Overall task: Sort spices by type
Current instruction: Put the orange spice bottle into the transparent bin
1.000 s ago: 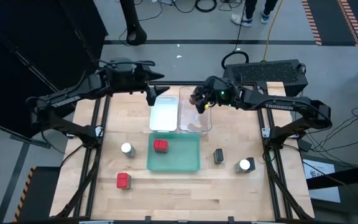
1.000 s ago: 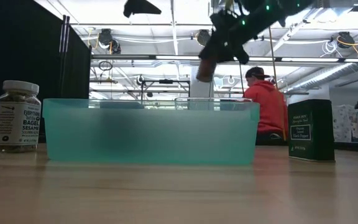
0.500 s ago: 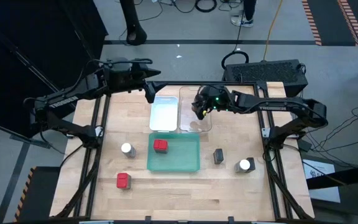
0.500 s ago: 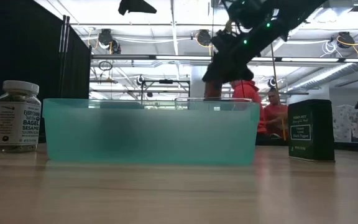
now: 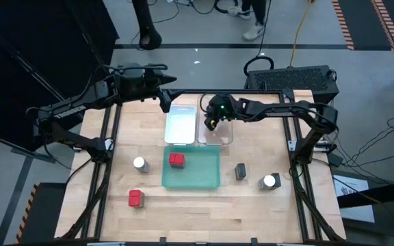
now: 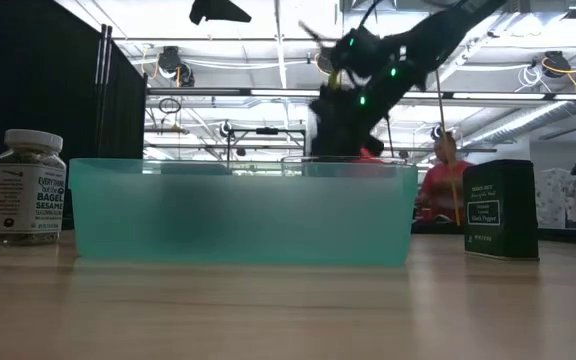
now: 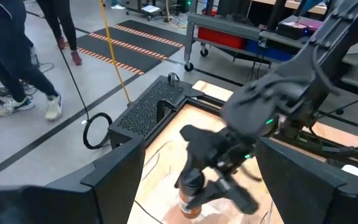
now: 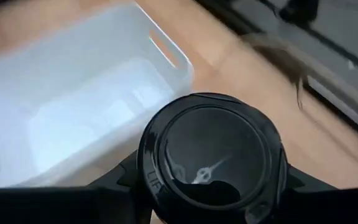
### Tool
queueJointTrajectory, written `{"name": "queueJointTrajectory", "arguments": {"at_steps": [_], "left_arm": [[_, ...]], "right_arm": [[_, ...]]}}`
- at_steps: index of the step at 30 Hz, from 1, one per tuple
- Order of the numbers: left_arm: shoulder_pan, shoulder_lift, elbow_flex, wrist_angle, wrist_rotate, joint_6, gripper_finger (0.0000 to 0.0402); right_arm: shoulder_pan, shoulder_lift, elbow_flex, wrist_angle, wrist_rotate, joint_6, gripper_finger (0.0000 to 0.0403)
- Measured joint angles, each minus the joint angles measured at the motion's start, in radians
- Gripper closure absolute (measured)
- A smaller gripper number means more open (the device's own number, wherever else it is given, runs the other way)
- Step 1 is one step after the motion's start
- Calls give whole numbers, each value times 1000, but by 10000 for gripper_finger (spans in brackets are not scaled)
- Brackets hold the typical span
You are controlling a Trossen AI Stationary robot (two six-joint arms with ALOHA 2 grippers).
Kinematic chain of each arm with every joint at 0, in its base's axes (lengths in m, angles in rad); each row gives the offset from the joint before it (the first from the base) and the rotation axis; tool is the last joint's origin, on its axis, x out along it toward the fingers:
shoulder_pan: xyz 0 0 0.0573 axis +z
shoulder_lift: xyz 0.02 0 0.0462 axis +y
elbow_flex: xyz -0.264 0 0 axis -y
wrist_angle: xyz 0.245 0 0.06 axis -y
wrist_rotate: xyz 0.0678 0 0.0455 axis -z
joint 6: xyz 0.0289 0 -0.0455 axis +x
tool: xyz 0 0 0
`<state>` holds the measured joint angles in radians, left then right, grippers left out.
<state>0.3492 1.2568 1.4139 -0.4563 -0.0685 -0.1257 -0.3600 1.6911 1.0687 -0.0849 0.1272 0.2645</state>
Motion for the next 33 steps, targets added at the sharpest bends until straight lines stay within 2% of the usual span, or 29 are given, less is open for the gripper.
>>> {"name": "queueJointTrajectory", "arguments": {"at_steps": [9, 13, 24, 33], "left_arm": [[0, 0, 0, -2, -1, 0, 91], [0, 0, 0, -2, -13, -1, 91], [0, 0, 0, -2, -19, 0, 91], [0, 0, 0, -2, -39, 1, 91]], "right_arm": [[8, 77, 0, 60, 11, -12, 226], [4, 92, 1, 90, 97, 8, 228], [-8, 145, 0, 186, 117, 35, 227], [-14, 153, 0, 223, 194, 52, 227]]}}
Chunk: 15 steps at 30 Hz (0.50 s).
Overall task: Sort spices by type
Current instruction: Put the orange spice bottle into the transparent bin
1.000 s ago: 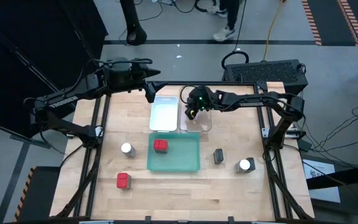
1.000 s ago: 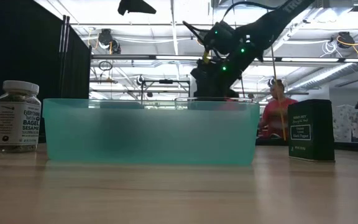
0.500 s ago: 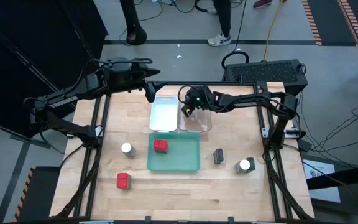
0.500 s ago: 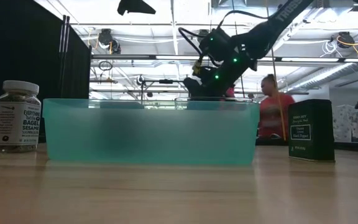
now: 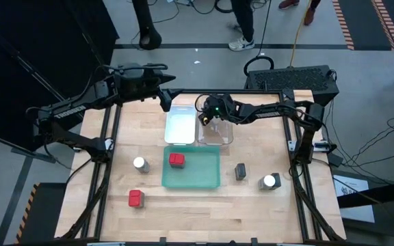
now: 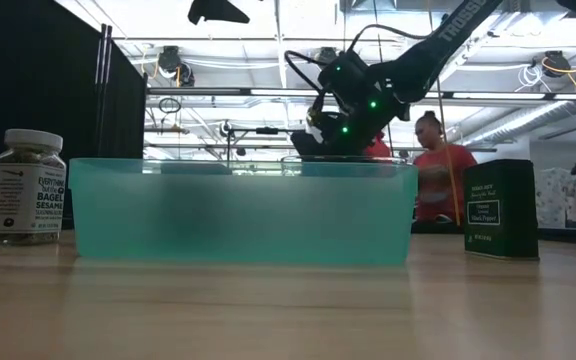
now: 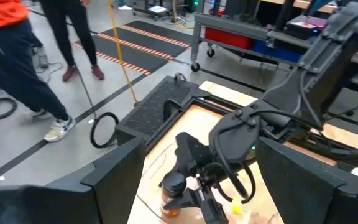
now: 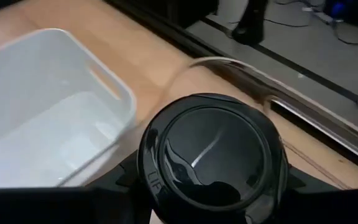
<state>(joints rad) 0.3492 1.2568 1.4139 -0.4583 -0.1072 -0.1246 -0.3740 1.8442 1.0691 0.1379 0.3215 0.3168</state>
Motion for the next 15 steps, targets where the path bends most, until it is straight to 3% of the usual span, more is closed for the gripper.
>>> {"name": "queueJointTrajectory", "arguments": {"at_steps": [5, 15], "left_arm": [[0, 0, 0, 0, -30, 2, 91], [0, 0, 0, 0, -33, 1, 91]], "right_arm": [[0, 0, 0, -18, 75, 65, 227], [12, 66, 4, -72, 85, 179, 226]]}}
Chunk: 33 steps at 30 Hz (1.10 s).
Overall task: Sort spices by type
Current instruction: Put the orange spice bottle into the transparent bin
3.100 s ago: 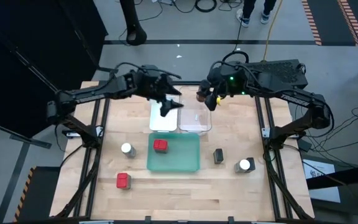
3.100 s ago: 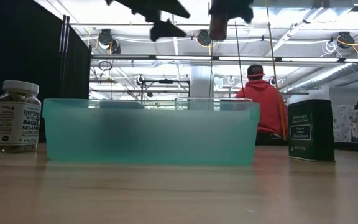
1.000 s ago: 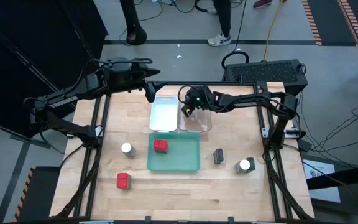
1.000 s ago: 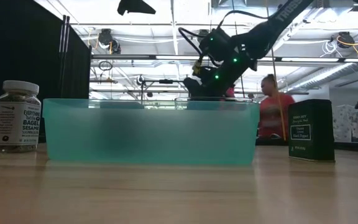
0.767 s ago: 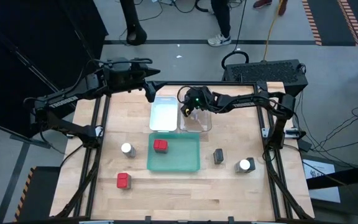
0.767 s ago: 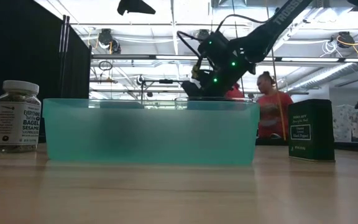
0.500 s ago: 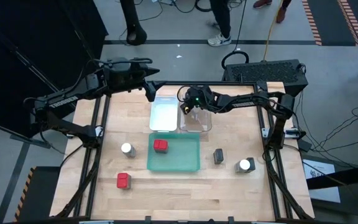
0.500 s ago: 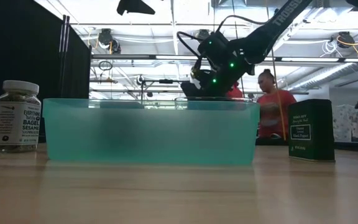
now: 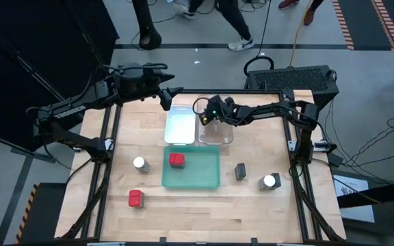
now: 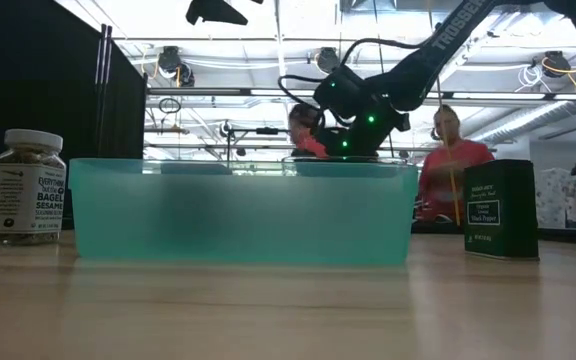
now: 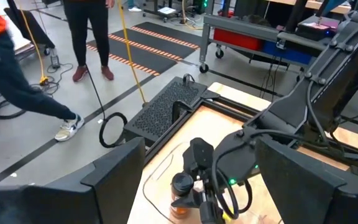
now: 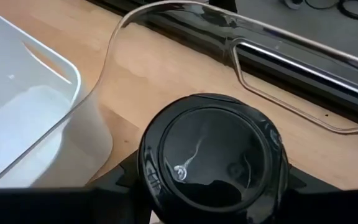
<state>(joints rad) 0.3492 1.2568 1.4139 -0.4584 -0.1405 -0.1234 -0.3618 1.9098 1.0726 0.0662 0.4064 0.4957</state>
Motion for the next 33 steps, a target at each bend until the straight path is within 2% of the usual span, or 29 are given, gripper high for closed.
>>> {"name": "queueJointTrajectory", "arguments": {"at_steps": [10, 33], "left_arm": [[0, 0, 0, 0, 0, 0, 91], [0, 0, 0, 0, 0, 0, 91]], "right_arm": [[9, 4, -1, 19, 0, -20, 220], [10, -3, -4, 13, -21, -36, 144]]}}
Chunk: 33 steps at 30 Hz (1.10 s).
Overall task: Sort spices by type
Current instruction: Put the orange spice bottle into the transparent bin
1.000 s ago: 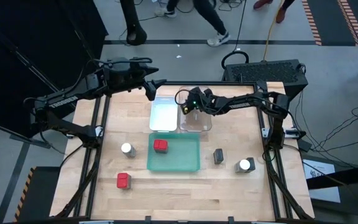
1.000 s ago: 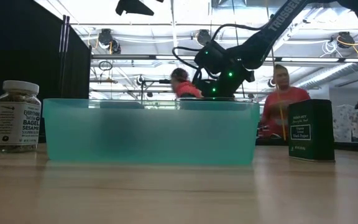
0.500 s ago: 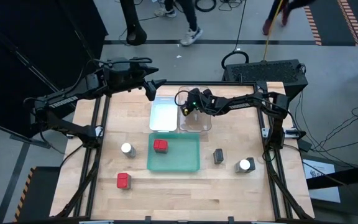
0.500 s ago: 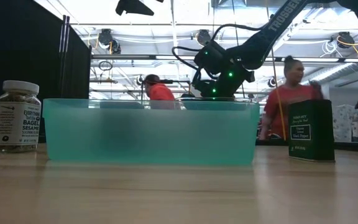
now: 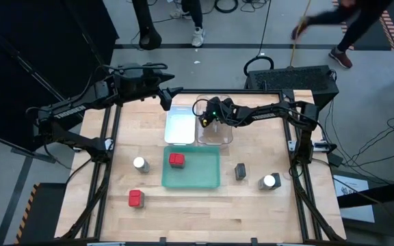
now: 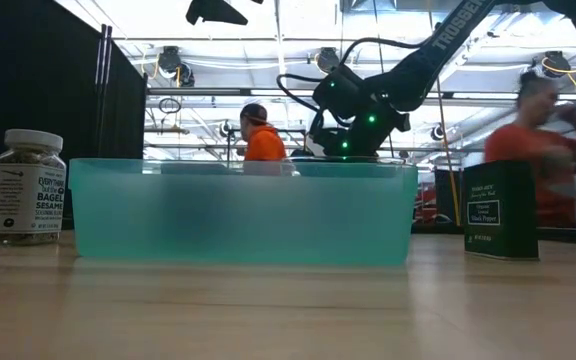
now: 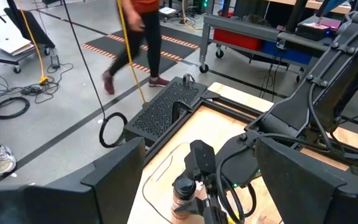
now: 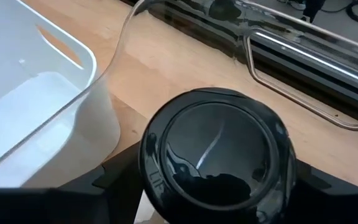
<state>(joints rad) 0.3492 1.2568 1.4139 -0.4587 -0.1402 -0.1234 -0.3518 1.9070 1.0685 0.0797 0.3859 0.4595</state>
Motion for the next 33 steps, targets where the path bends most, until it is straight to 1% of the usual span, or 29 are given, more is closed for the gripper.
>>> {"name": "queueJointTrajectory", "arguments": {"at_steps": [5, 14, 17, 21, 33], "left_arm": [[0, 0, 0, 0, 0, 0, 91], [0, 0, 0, 0, 0, 0, 91], [0, 0, 0, 0, 0, 0, 91], [0, 0, 0, -1, 0, 0, 91], [0, 0, 0, -4, 0, 0, 91]], "right_arm": [[0, -14, -3, -2, -15, 2, 136], [0, -29, -4, -34, -14, 4, 135], [0, -30, -4, -34, -33, 5, 135], [2, -30, -3, -38, -34, 5, 135], [6, -83, -1, -110, -51, -31, 135]]}}
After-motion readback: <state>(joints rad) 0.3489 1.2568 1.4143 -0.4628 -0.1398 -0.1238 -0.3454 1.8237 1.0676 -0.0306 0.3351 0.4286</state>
